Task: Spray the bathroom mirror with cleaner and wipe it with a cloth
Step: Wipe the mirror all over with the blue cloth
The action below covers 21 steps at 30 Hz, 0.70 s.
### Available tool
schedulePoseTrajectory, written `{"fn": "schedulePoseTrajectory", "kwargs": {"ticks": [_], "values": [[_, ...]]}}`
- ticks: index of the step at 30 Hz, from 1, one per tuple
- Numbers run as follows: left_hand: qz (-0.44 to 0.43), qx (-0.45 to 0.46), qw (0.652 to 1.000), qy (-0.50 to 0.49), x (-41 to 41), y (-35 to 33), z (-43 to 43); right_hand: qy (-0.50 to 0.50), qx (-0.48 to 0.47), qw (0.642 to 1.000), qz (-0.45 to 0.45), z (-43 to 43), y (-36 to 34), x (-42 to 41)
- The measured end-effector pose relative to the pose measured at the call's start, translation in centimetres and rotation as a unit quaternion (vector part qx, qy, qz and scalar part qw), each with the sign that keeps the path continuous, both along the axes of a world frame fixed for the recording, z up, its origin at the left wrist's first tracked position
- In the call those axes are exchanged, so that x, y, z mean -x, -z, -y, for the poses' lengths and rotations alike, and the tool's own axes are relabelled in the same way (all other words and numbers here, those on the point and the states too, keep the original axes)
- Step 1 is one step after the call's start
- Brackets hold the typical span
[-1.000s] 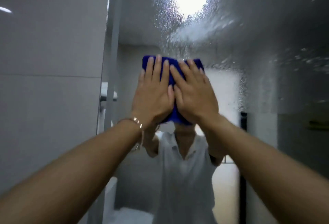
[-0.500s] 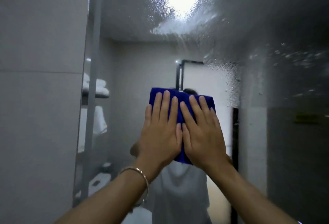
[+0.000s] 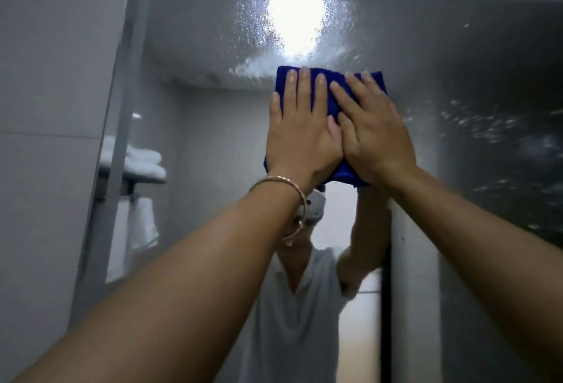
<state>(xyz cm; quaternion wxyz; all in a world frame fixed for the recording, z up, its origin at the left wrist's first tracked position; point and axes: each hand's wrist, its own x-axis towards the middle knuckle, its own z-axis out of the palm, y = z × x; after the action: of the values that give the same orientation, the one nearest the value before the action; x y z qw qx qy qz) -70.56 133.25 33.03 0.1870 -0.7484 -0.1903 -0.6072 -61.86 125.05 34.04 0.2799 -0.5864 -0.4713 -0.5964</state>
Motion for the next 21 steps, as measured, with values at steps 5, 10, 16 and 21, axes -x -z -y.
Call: {"fn": "schedulePoseTrajectory", "kwargs": {"ticks": [5,10,16,21], "values": [[0.006,-0.041,0.999,0.022,-0.1,3.8,-0.4,-0.027,-0.034,0.999,-0.021,-0.1,4.5,-0.4],[-0.013,-0.051,0.998,0.026,-0.9,9.8,0.4,-0.023,-0.028,0.999,-0.021,1.1,10.7,-1.3],[-0.041,-0.073,0.996,0.030,-2.1,15.3,1.7,-0.022,-0.014,0.999,-0.047,3.0,16.7,-2.4],[-0.053,-0.088,0.994,0.025,-2.9,17.0,2.6,-0.014,-0.005,0.999,-0.050,4.1,18.5,-3.3]]}}
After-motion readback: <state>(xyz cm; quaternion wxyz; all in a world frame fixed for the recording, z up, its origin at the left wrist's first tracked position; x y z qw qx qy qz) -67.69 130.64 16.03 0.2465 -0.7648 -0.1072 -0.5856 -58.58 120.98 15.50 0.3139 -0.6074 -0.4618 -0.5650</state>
